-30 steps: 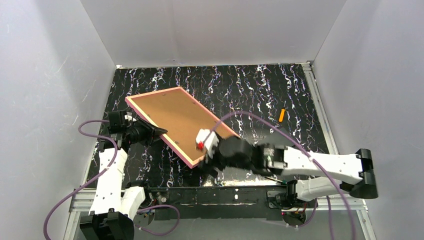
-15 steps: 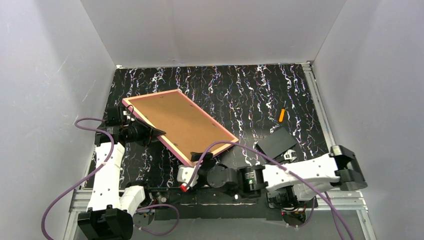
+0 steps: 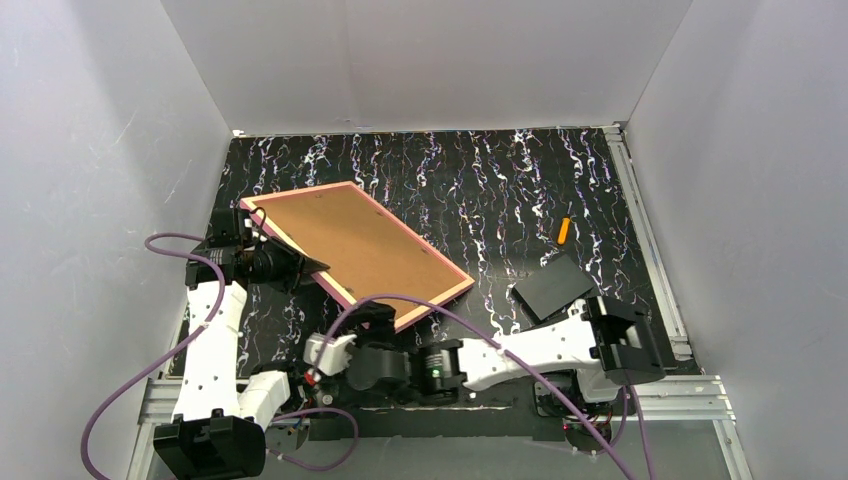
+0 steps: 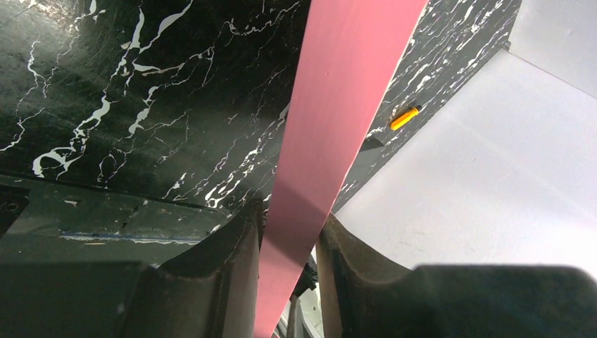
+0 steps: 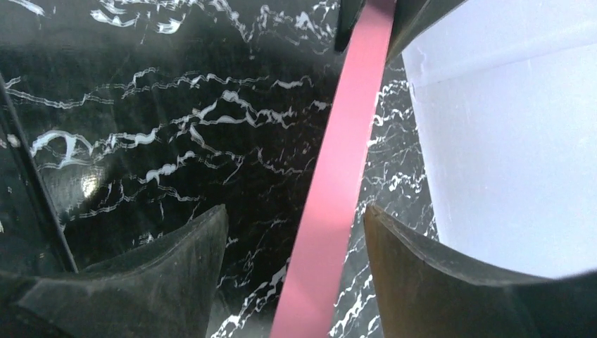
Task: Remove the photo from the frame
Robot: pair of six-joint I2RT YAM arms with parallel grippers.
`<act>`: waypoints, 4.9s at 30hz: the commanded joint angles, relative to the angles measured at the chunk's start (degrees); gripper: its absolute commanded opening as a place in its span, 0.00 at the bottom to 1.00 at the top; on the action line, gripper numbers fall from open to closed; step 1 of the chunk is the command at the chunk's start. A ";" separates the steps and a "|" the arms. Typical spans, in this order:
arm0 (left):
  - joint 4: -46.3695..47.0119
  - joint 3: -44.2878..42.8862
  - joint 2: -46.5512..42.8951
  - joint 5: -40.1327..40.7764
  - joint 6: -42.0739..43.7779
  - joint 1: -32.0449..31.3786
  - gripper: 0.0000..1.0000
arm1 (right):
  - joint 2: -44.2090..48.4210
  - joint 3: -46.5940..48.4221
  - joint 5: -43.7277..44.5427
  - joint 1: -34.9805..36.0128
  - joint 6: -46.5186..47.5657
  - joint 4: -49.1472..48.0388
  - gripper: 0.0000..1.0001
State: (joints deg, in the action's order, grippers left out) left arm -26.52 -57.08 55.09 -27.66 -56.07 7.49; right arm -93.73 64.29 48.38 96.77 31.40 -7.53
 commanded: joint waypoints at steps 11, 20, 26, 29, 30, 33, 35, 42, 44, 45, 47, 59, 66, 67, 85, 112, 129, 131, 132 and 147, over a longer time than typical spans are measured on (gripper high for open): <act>-11.39 -1.19 1.82 -2.44 -2.73 0.23 0.00 | -21.90 50.83 4.52 -1.98 -39.52 70.62 0.79; -12.38 -1.50 1.21 -3.58 -3.16 0.23 0.00 | -25.11 54.87 4.24 -2.63 -36.82 69.99 0.79; -12.48 -1.66 0.84 -3.10 -3.25 0.24 0.00 | -27.17 57.03 6.77 -3.84 -37.26 72.08 0.79; -12.50 -1.52 0.49 -3.28 -4.19 0.24 0.00 | -28.29 58.83 6.63 -5.23 -37.31 73.22 0.70; -12.51 -1.62 0.54 -3.36 -4.39 0.18 0.00 | -28.43 58.64 6.53 -5.70 -37.89 73.58 0.55; -12.21 -1.39 1.17 -3.61 -4.54 0.22 0.00 | -26.83 55.49 7.61 -6.06 -36.74 70.18 0.11; -11.91 -1.57 1.31 -3.47 -4.57 0.20 0.00 | -26.82 55.21 9.60 -6.03 -35.65 69.30 0.01; -10.59 -4.61 1.77 -2.39 -3.24 0.20 0.46 | -23.58 52.54 11.71 -6.06 -32.52 65.50 0.01; -10.63 -7.77 2.37 -1.05 -1.16 0.16 0.76 | -22.43 52.26 10.95 -6.30 -31.92 65.09 0.01; -11.33 -10.20 2.78 -0.13 0.43 0.24 0.87 | -21.77 52.25 10.38 -6.67 -31.85 65.03 0.01; -13.92 -16.46 3.96 2.28 5.15 0.26 0.98 | -20.08 52.17 8.19 -7.44 -32.21 65.09 0.01; -25.82 -40.77 0.22 32.01 17.61 0.34 1.00 | -7.20 52.54 -16.38 -20.64 -38.59 65.39 0.01; -26.28 -38.00 -1.38 32.18 18.53 0.30 1.00 | -0.34 51.08 -36.88 -36.40 -43.72 63.63 0.01; -25.73 -36.82 -1.65 31.13 18.21 0.33 1.00 | -0.11 51.45 -39.12 -38.71 -44.49 63.82 0.01; -6.39 -1.81 3.31 -3.74 9.37 -1.73 1.00 | 13.71 10.69 -64.80 -72.98 -51.22 34.84 0.01; -3.21 6.66 1.71 -1.46 9.18 -11.97 1.00 | -0.80 -4.23 -67.11 -92.82 -41.43 23.39 0.01; -4.14 7.89 -2.55 -0.59 9.16 -12.06 1.00 | 2.08 4.93 -60.71 -83.03 -44.33 35.27 0.01; -5.23 6.70 -3.41 1.02 9.71 -12.06 1.00 | 3.52 6.78 -60.23 -80.23 -47.79 37.03 0.01; -6.07 5.73 -3.84 2.16 10.17 -12.01 1.00 | 4.35 7.50 -60.05 -78.66 -49.08 37.25 0.01; -15.23 -10.96 -5.08 14.64 13.42 -12.06 1.00 | -9.88 20.85 -43.95 -48.97 -76.99 27.37 0.01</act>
State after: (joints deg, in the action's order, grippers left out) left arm -35.35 -65.17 48.84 -14.70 -43.33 -4.36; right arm -98.45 79.35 -1.50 41.60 -31.86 27.88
